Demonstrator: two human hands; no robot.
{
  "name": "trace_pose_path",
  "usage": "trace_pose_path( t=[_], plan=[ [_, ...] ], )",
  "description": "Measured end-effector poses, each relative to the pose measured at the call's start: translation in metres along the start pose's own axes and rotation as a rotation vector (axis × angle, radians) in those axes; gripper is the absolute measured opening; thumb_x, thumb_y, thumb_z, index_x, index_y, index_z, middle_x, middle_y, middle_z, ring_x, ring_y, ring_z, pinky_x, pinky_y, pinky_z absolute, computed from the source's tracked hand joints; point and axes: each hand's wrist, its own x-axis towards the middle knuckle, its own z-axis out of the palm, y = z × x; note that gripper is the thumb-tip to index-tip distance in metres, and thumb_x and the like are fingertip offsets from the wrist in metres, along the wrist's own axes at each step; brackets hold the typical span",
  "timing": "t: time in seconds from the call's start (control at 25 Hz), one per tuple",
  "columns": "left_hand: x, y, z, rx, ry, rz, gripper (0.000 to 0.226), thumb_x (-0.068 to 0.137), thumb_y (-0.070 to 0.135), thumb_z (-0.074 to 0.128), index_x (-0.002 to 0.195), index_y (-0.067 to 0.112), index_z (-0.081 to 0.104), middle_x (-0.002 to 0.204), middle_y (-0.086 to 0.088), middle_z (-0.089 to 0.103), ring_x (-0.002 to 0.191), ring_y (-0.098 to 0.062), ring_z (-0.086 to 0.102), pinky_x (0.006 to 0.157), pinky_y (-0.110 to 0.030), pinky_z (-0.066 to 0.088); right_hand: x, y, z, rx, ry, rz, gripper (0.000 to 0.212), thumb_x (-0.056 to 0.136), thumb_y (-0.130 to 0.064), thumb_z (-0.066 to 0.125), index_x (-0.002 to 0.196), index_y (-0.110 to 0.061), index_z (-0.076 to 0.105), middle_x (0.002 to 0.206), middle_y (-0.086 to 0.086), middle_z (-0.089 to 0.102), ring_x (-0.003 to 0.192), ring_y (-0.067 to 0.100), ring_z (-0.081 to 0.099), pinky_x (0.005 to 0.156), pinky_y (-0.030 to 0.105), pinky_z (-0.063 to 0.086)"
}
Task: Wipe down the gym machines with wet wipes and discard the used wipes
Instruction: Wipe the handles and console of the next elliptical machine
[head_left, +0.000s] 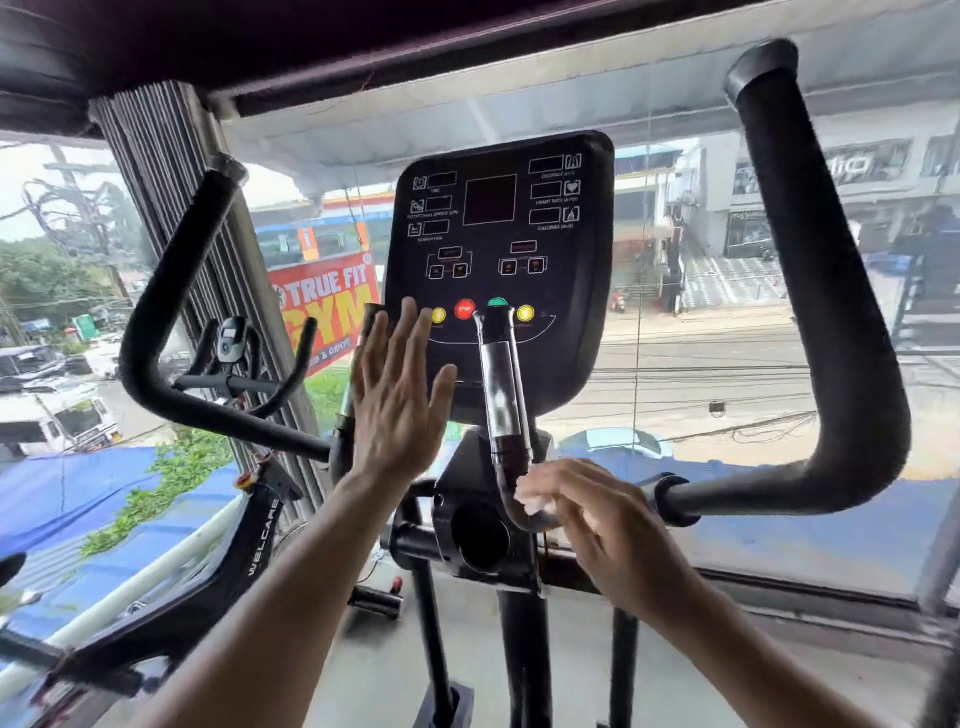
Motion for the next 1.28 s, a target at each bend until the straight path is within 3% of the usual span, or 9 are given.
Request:
trace_pose_path(
  t=[0.08,0.16,0.28,0.4,0.6,0.8,0.96,1.16,1.28],
  plan=[
    [0.006,0.039,0.007,0.029,-0.122,0.352,0.063,0.107,0.050,0.037,0.163,0.023,0.030,0.173,0.002,0.014,0.161,-0.024,0.007,0.128,-0.056,0.010,-0.016,0.004,0.003,0.229,0.312,0.331,0.022,0.100,0.001,0.058,0.107,-0.014,0.073,0.104,-0.009,0.076,0.104,0.008,0.071,0.091,0.022,0.053],
    [0.022,0.047,0.012,0.072,-0.186,0.609,0.055,0.106,0.045,0.039,0.154,0.022,0.049,0.169,-0.005,0.030,0.159,-0.030,0.017,0.126,-0.063,0.010,-0.021,0.007,0.015,0.393,0.500,0.546,0.028,0.095,0.008,0.062,0.100,-0.016,0.074,0.097,-0.007,0.077,0.098,0.006,0.072,0.084,0.016,0.053],
    [0.044,0.035,0.014,0.146,-0.175,0.734,0.047,0.105,0.038,0.038,0.136,0.022,0.068,0.153,-0.001,0.055,0.152,-0.026,0.036,0.127,-0.060,0.007,-0.007,0.008,0.032,0.439,0.633,0.556,0.028,0.093,0.007,0.064,0.095,-0.020,0.071,0.096,-0.004,0.074,0.097,0.008,0.071,0.080,0.014,0.055],
    [0.055,0.031,0.017,0.079,-0.119,0.740,0.050,0.107,0.038,0.031,0.126,0.021,0.074,0.139,0.004,0.065,0.144,-0.020,0.046,0.125,-0.054,0.013,0.005,0.003,0.060,0.364,0.622,0.432,0.020,0.093,0.001,0.069,0.098,-0.018,0.072,0.103,-0.004,0.067,0.103,0.014,0.068,0.081,0.025,0.060],
    [0.052,0.027,0.034,-0.048,-0.009,0.719,0.050,0.102,0.031,0.032,0.118,0.016,0.076,0.112,0.003,0.071,0.139,-0.022,0.051,0.122,-0.057,0.016,-0.027,0.006,0.084,0.100,0.474,0.130,0.021,0.091,0.009,0.069,0.103,-0.006,0.077,0.109,0.002,0.070,0.117,0.020,0.064,0.099,0.033,0.050],
    [0.049,0.029,0.040,-0.108,0.035,0.699,0.046,0.098,0.027,0.036,0.115,0.013,0.077,0.110,0.000,0.072,0.140,-0.023,0.050,0.124,-0.053,0.011,-0.032,0.021,0.075,0.259,0.478,0.296,0.016,0.094,0.002,0.069,0.101,-0.012,0.074,0.100,-0.001,0.065,0.091,0.022,0.068,0.077,0.046,0.058],
    [0.047,0.027,0.044,-0.134,0.048,0.695,0.046,0.098,0.026,0.037,0.115,0.012,0.077,0.113,-0.001,0.072,0.141,-0.023,0.049,0.123,-0.059,0.014,-0.007,0.010,0.073,0.428,0.569,0.439,0.014,0.096,-0.002,0.067,0.103,-0.012,0.075,0.109,0.001,0.066,0.102,0.019,0.068,0.079,0.025,0.059],
    [0.044,0.028,0.047,-0.145,0.071,0.676,0.048,0.097,0.027,0.034,0.112,0.012,0.077,0.112,-0.002,0.072,0.139,-0.025,0.051,0.120,-0.067,0.018,-0.033,0.011,0.080,0.139,0.536,0.238,0.015,0.093,0.005,0.068,0.103,-0.005,0.074,0.108,-0.001,0.070,0.101,0.010,0.068,0.088,0.026,0.053],
    [0.043,0.027,0.050,-0.175,0.094,0.658,0.053,0.099,0.032,0.030,0.111,0.012,0.078,0.110,-0.002,0.071,0.138,-0.026,0.051,0.119,-0.068,0.019,-0.053,0.024,0.082,0.088,0.520,0.387,0.015,0.093,-0.001,0.072,0.099,-0.014,0.075,0.099,-0.008,0.073,0.093,0.014,0.067,0.082,0.032,0.053]
  ],
)
